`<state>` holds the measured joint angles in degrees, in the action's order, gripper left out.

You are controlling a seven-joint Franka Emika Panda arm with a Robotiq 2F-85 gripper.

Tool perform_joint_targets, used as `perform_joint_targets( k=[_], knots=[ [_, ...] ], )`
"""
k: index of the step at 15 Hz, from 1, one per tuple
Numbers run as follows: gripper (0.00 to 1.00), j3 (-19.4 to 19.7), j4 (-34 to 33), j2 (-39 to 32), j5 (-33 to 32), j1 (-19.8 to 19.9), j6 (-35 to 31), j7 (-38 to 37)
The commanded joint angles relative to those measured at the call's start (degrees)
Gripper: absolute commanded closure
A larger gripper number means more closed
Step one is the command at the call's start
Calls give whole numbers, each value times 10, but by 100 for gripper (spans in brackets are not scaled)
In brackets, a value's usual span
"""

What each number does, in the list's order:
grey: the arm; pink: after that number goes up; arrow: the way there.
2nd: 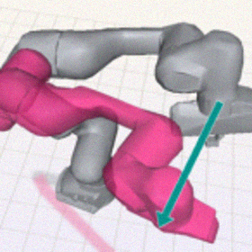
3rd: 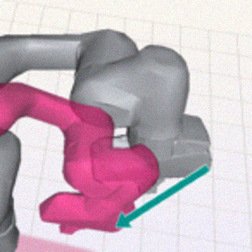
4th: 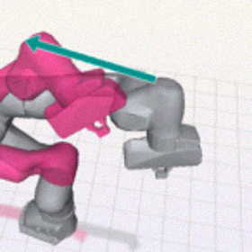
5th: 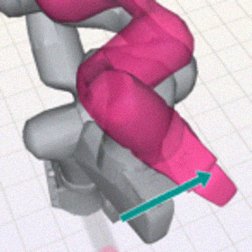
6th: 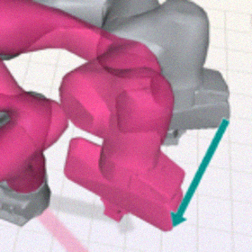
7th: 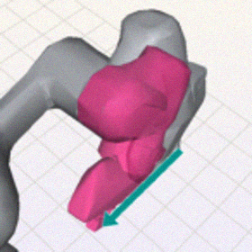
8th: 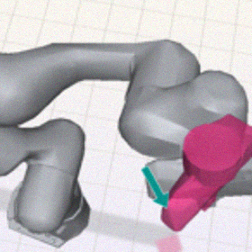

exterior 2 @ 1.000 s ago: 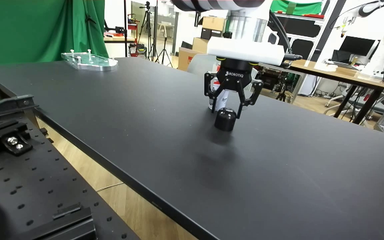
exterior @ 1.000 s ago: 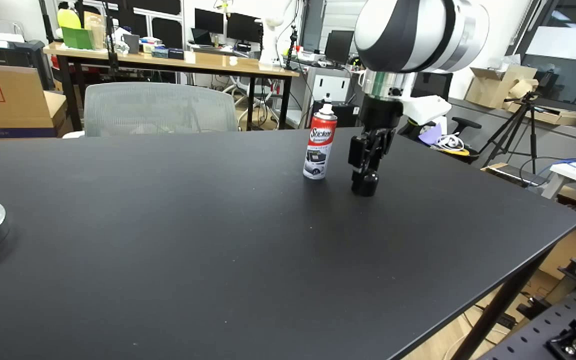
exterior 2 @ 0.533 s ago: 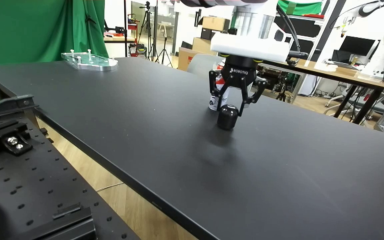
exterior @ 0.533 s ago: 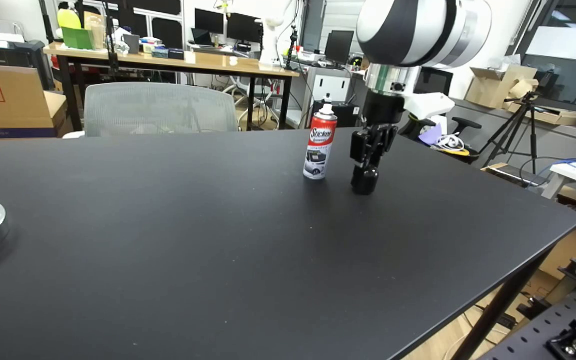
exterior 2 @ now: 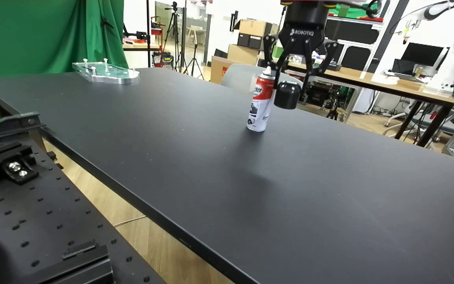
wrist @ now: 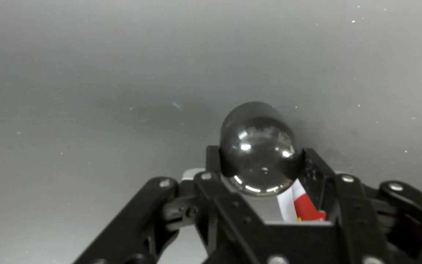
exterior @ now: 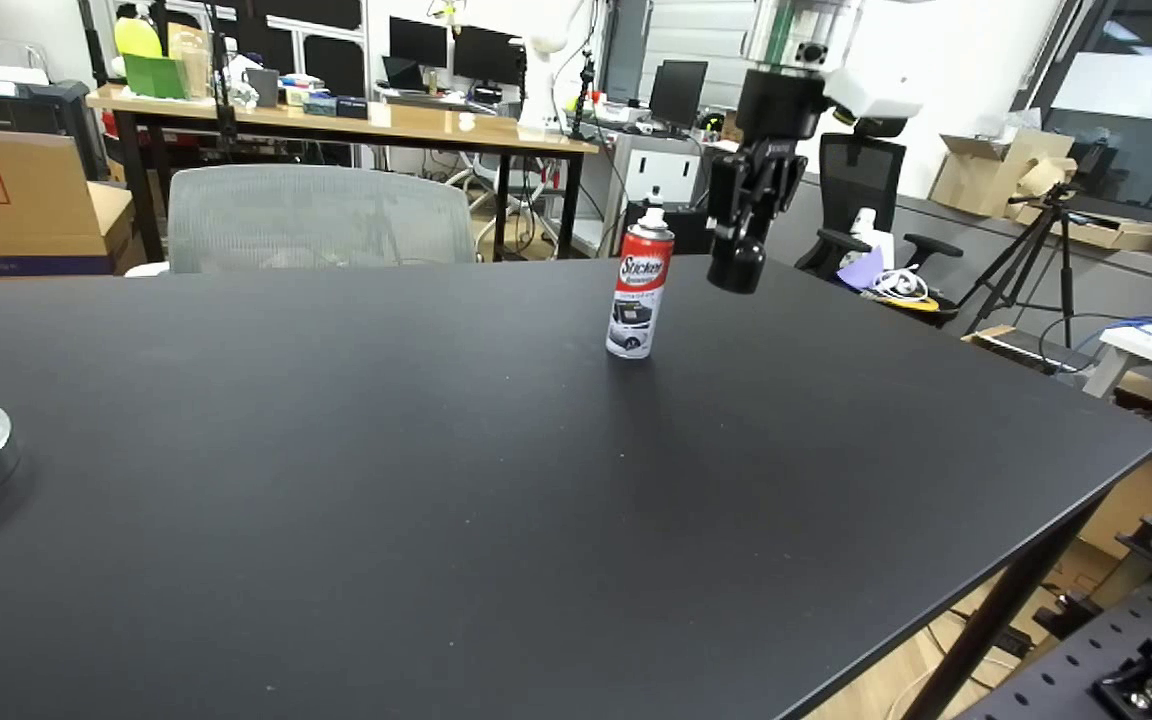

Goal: Put the lid on the can

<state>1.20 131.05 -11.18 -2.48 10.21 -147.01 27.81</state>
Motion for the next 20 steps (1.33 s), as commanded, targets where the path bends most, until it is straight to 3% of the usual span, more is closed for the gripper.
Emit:
perform_joint_targets(
  k=[1, 5, 8, 20],
  knots=[
    [68, 5, -47, 33, 2, -16, 90, -27],
    [68, 2, -114, 24, 4, -37, 178, -60],
    [68, -3, -148, 12, 4, -53, 209, -75],
    [68, -11, -200, -50, 0, -78, 197, -107]
  ],
)
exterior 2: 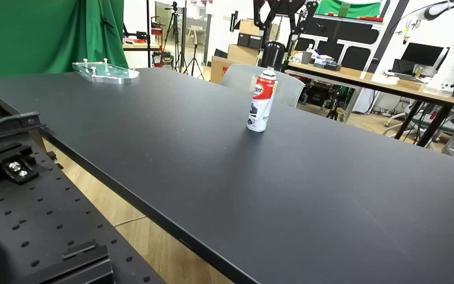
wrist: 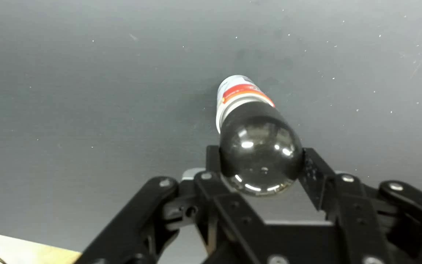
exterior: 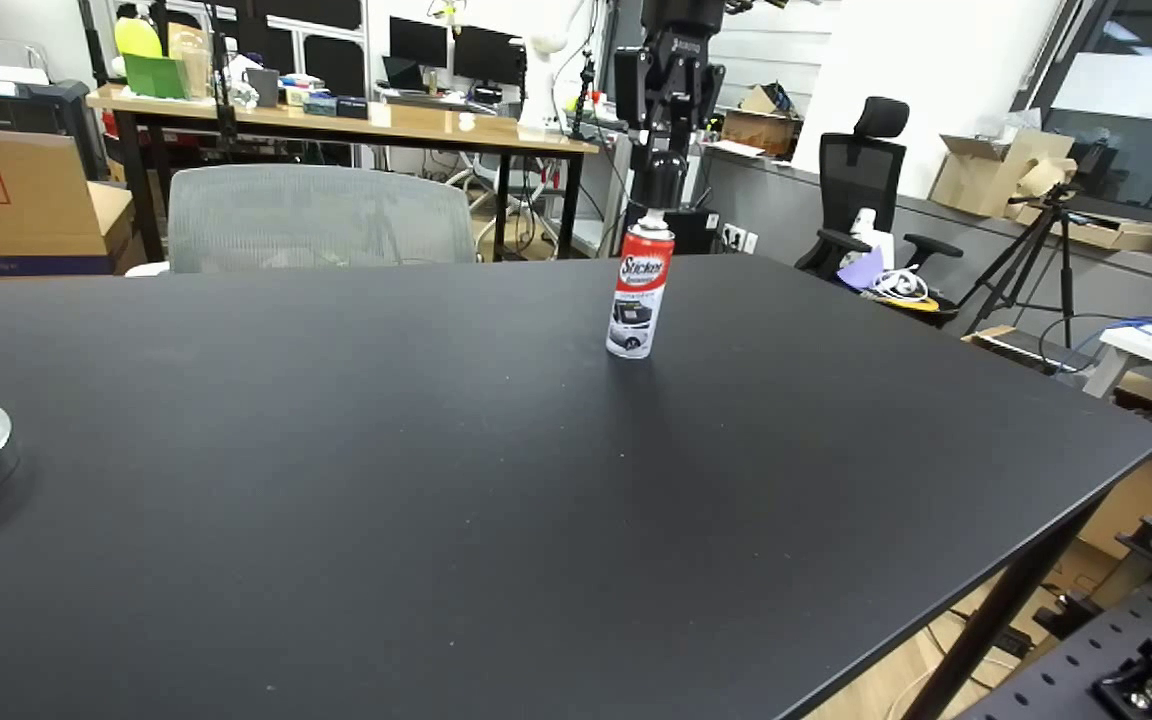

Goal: Put the lid on the can

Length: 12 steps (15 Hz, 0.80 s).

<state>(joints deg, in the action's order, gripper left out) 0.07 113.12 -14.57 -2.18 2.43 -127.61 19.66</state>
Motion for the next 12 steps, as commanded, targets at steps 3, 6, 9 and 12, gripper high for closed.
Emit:
perform_joint_targets(
  k=[3, 6, 9, 12],
  knots=[
    [68, 0, -23, -26, -3, 0, 0, -29],
    [68, 0, -22, -32, -3, 1, -4, -31],
    [68, 1, -21, -35, -4, 2, -7, -33],
    [68, 2, -19, -35, -5, 2, -8, -35]
  ],
)
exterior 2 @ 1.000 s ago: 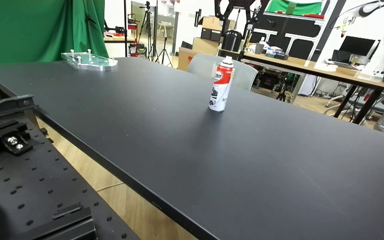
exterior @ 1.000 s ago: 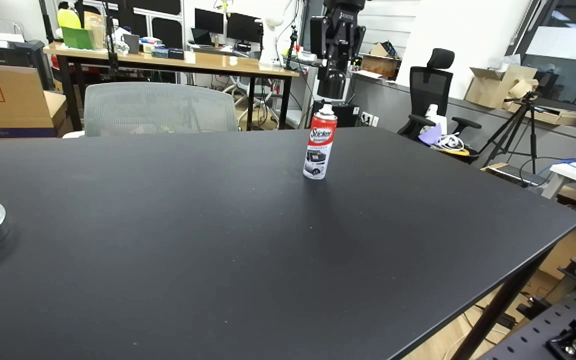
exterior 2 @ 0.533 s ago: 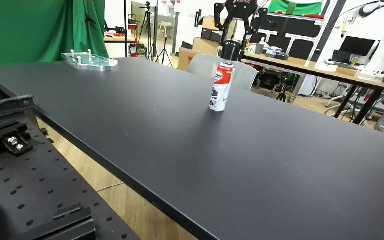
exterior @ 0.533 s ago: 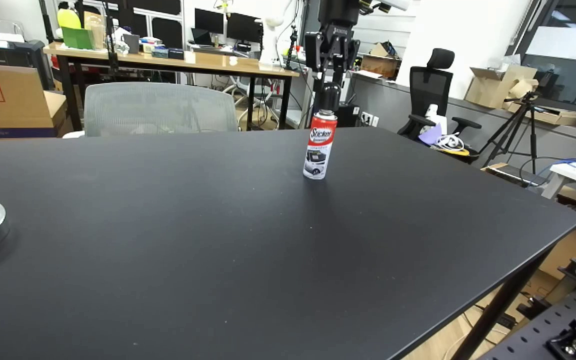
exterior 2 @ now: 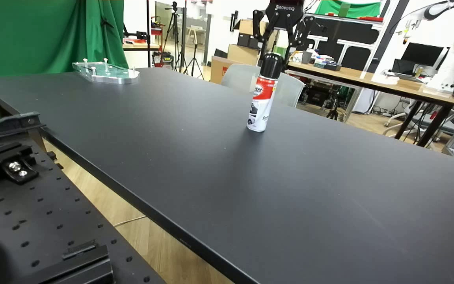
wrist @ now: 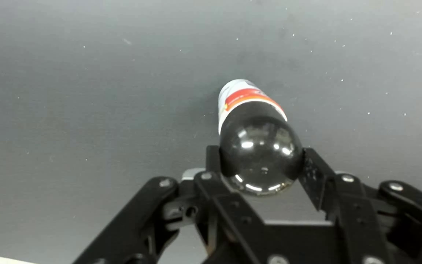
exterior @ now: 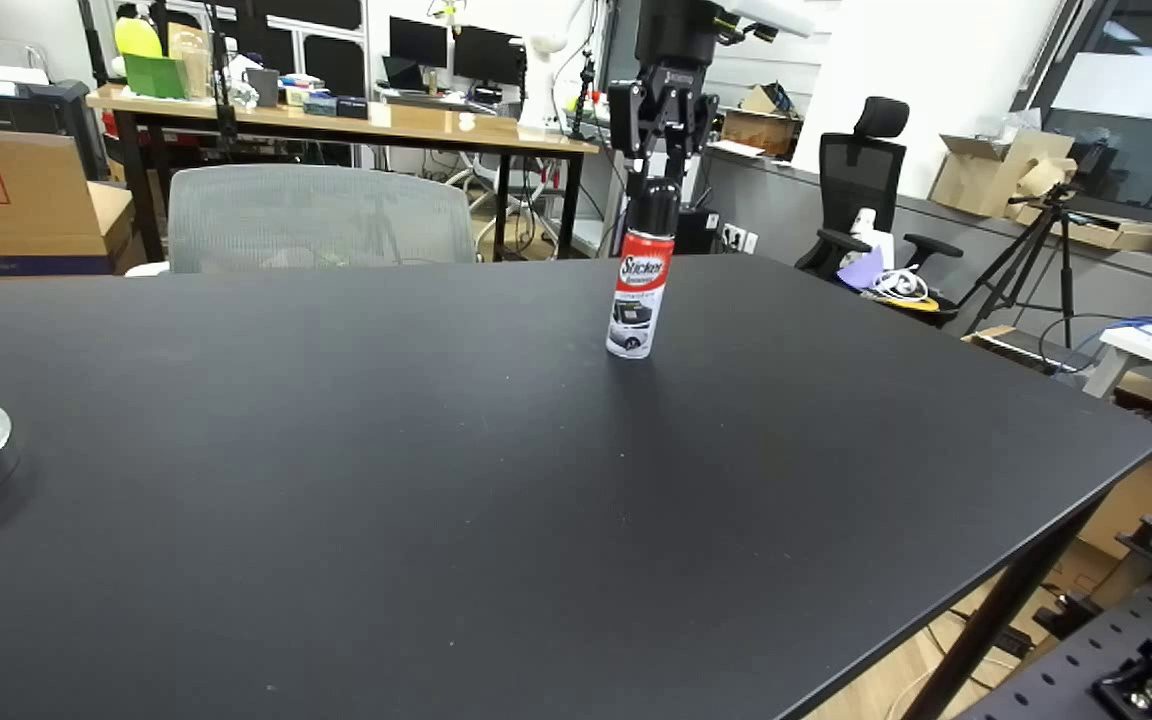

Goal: Put the lid on the can

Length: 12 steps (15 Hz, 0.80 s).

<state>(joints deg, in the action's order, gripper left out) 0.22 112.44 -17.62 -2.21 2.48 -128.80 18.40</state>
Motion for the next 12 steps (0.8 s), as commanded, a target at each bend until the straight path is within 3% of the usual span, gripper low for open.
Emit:
perform_joint_targets(
  k=[1, 12],
  knots=[
    [68, 1, -12, -5, -6, 1, 3, -23],
    [68, 1, -1, 1, -4, 2, 11, -23]
  ],
)
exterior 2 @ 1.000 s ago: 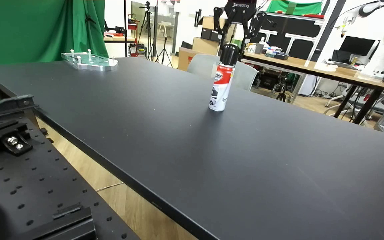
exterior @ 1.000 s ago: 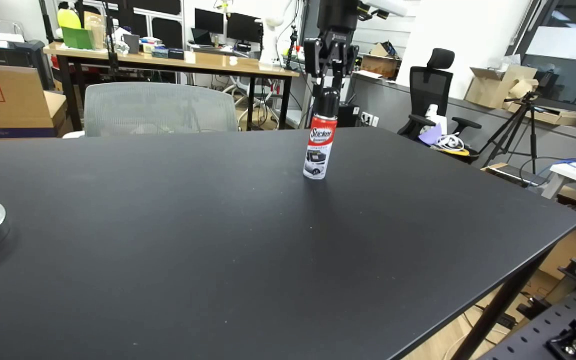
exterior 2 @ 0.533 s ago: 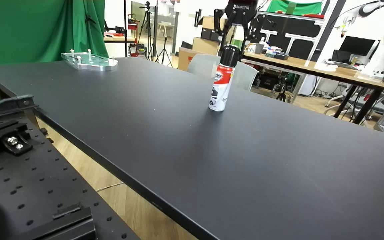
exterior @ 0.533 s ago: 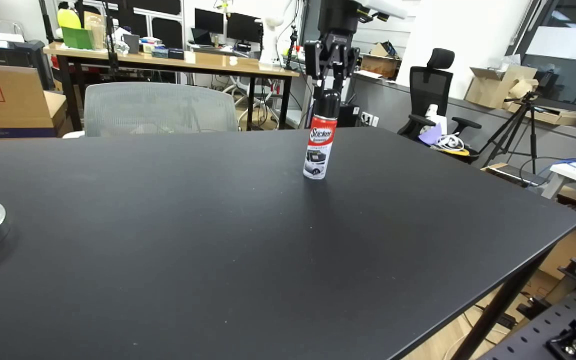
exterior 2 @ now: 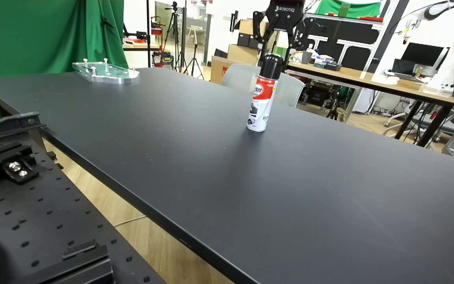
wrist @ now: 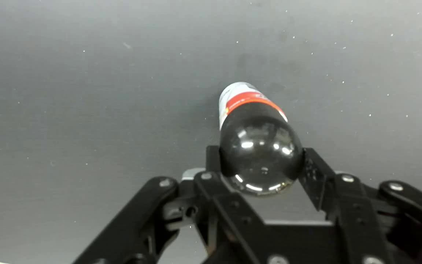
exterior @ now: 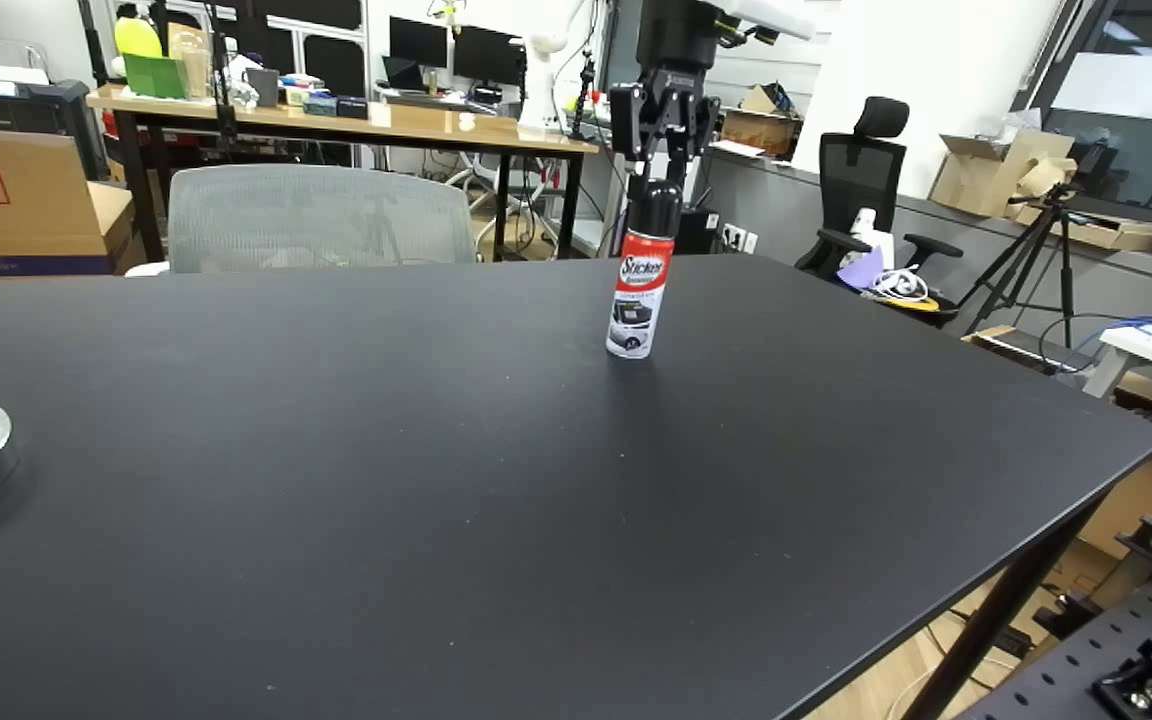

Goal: Put the lid on the can

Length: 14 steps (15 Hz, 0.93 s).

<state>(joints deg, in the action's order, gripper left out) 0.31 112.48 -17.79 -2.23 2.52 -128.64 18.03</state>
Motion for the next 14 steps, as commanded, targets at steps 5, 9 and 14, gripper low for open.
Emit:
perform_joint_targets(
  k=[5, 9, 14],
  knots=[
    [68, 0, 1, 1, -2, 2, 11, -18],
    [68, -1, 2, -1, -2, 2, 12, -16],
    [68, -4, 2, 0, 1, 2, 16, -12]
  ],
)
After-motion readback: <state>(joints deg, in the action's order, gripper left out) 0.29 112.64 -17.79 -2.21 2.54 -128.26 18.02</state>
